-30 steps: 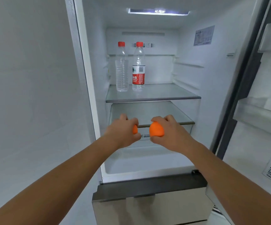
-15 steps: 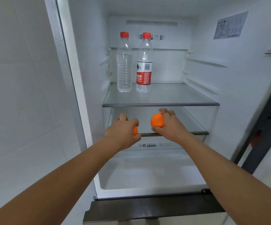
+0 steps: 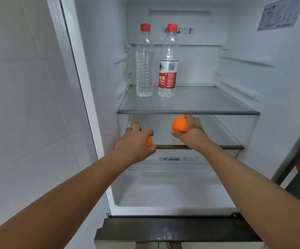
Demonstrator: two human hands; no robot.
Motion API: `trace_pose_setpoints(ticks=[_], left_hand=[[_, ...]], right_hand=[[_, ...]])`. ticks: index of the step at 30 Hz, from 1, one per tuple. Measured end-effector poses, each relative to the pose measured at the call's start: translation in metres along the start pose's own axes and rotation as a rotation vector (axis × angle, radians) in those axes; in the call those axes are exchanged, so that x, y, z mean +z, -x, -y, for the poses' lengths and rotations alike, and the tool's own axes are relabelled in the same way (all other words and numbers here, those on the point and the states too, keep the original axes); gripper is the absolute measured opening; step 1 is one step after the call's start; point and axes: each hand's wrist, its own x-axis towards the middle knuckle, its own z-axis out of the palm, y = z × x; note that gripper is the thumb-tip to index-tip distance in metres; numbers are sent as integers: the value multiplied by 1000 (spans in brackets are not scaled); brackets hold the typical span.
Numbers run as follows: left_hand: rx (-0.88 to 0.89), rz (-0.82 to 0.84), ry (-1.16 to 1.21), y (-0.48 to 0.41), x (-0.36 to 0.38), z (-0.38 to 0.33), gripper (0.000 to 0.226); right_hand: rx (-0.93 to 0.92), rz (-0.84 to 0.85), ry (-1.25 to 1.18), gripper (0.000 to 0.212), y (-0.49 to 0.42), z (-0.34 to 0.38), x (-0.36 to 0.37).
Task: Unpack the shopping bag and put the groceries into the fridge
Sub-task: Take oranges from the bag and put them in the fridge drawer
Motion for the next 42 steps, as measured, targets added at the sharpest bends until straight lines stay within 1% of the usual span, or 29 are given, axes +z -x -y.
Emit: trace_pose_setpoints(ticks=[6, 11, 14, 18, 20, 21, 23, 26, 27, 29, 33, 36, 38, 42], left_hand=[[19, -8, 0, 1, -4, -1, 53], [48, 0, 6, 4, -6, -5, 53], [66, 0, 0, 8, -7, -6, 53], [87, -1, 9, 13, -5, -7, 52], [97, -2, 12, 15, -3, -8, 52], [102, -2, 14, 16, -2, -8, 52], [109, 4, 14, 19, 1, -9, 53], [118, 18, 15, 23, 3, -10, 52], [122, 21, 16, 24, 4, -10, 51], [123, 23, 15, 26, 4, -9, 51], [106, 19, 8, 28, 7, -4, 48], [83, 30, -12, 28, 9, -3, 46], [74, 37, -27, 28, 12, -2, 47], [68, 32, -32, 31, 15, 0, 48]], right_hand=[[-25, 8, 84, 87, 13, -5, -14], [-31, -9, 142, 92, 31, -5, -27], [-64, -75, 155, 82, 49, 0, -32], [-145, -181, 190, 59, 81, 7, -26], [-135, -178, 76, 43, 98, 7, -17], [-84, -147, -28, 34, 107, 7, -11], [119, -24, -301, 23, 123, 7, 1], [517, 131, -738, 23, 135, -3, 19], [607, 144, -855, 26, 135, -8, 25], [723, 119, -1031, 35, 127, -19, 35], [848, 59, -1191, 41, 101, -37, 50], [916, 26, -1305, 52, 84, -44, 60], [941, -41, -1388, 57, 76, -49, 67], [929, -143, -1482, 51, 74, -52, 81]])
